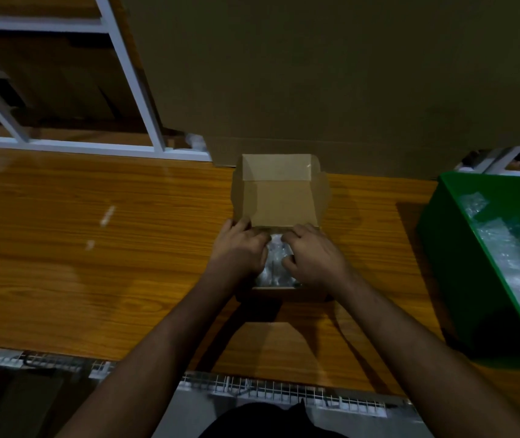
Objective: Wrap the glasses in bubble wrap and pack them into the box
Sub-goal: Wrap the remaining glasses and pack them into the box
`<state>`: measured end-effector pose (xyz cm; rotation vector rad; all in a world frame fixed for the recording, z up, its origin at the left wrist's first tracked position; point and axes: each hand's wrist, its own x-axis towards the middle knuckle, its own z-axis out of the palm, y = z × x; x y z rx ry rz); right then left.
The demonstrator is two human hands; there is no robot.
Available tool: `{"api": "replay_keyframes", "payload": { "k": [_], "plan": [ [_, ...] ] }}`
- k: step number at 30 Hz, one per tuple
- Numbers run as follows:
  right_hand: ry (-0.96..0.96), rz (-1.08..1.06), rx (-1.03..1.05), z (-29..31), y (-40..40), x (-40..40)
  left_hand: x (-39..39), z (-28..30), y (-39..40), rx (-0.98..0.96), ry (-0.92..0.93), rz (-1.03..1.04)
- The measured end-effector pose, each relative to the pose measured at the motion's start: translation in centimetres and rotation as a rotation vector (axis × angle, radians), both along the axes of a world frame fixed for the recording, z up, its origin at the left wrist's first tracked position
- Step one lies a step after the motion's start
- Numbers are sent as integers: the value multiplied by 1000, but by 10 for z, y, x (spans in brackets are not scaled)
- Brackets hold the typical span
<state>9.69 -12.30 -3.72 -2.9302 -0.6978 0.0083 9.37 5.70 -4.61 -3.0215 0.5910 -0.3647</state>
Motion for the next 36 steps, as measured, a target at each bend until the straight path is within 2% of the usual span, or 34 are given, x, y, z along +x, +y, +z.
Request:
{"api": "replay_keyframes", "payload": {
  "k": [2, 5, 8, 12, 15, 18, 23, 26, 30, 36],
  "plan": [
    [1, -22, 36, 2, -1, 2, -3, 2, -1, 35, 2, 34],
    [-55, -72, 80, 4, -10, 0, -8, -2, -1, -18, -43, 41],
    [-175, -79, -71, 1, -18, -3, -11, -7, 2, -37, -66, 35],
    [-163, -114, -112, 3, -19, -1, -9, -2, 1, -24, 18, 93],
    [-192, -70, -44, 6, -20, -1, -8, 0, -2, -38, 114, 140],
    [-147, -55, 5, 3, -24, -4, -12, 3, -4, -60, 162, 165],
    [-135, -67, -36, 8, -18, -7, -21, 5, -5, -120, 232, 192],
    [-151, -46, 37, 13, -10, -8, -26, 7, -2, -166, 252, 168],
    [-62, -34, 119, 4, -8, -13, -30, 4, 0, -230, 294, 166],
    [-59, -38, 99, -1, -6, -15, -32, 7, 0, -132, 296, 155]
  ]
}}
